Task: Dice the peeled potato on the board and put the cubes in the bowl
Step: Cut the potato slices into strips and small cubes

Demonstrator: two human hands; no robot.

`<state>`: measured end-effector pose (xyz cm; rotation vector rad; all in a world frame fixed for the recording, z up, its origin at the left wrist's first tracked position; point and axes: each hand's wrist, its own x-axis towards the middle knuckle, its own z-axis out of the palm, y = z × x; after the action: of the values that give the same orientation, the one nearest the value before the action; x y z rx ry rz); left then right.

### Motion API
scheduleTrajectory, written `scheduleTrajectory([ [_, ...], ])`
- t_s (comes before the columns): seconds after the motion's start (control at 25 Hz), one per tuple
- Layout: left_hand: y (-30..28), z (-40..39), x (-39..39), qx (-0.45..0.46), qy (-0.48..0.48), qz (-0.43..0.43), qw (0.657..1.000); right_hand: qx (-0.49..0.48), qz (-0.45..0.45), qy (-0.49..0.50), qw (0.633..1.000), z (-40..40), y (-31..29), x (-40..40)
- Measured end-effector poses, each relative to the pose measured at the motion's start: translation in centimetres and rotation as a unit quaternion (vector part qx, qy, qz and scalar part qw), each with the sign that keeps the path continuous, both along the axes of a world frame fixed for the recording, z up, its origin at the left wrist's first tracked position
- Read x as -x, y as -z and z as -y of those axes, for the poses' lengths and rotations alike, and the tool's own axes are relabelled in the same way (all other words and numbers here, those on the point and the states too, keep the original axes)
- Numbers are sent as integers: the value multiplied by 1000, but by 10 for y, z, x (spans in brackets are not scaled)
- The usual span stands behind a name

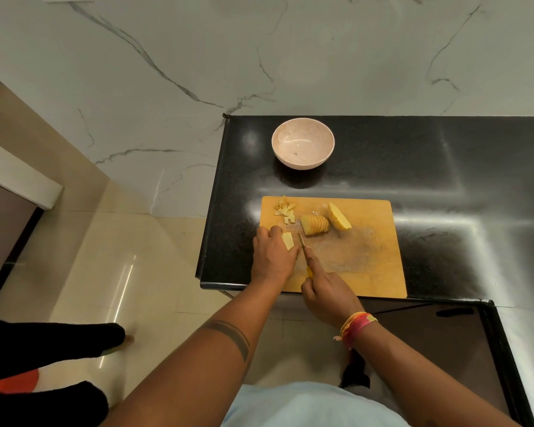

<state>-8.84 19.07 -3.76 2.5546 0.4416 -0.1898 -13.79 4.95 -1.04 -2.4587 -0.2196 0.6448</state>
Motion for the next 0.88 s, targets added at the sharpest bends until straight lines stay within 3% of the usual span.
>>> scheduleTrajectory([
  [0.4,-1,-26,-18,10,152,15,988,0,5,12,1000,0,8,-4],
  [0.88,4,-31,-13,20,127,30,991,-18,1,-1,1000,-10,23,3],
])
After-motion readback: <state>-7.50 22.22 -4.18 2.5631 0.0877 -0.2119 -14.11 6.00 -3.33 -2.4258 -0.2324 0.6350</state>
